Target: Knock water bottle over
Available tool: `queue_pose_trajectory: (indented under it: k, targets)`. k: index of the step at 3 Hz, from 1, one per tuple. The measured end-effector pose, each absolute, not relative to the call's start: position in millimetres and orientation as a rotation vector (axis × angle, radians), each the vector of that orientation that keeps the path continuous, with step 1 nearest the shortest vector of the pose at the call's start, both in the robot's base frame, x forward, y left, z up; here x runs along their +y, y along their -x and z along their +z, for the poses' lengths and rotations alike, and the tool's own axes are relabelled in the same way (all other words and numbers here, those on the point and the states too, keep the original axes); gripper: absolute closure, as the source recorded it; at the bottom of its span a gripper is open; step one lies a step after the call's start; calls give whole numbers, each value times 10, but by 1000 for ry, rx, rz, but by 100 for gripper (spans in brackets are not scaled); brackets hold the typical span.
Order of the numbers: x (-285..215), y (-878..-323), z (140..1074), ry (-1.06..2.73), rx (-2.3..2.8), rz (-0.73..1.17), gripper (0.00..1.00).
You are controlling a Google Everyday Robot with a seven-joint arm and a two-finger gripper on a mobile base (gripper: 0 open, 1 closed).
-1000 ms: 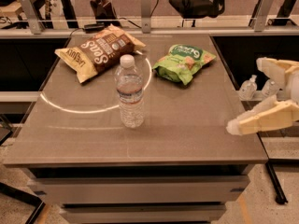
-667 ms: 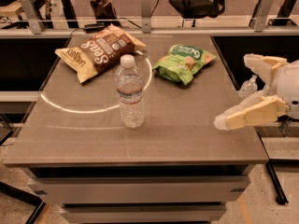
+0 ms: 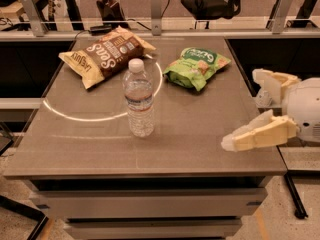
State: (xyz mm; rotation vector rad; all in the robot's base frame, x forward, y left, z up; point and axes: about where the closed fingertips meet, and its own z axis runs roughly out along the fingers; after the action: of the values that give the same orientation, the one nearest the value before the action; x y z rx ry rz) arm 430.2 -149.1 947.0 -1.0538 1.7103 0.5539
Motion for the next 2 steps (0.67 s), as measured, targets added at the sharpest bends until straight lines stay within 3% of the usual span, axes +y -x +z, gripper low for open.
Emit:
queue_pose_trajectory:
  k: [2]
  targets:
    - [-859, -4179, 9211, 1140, 1539, 759, 0]
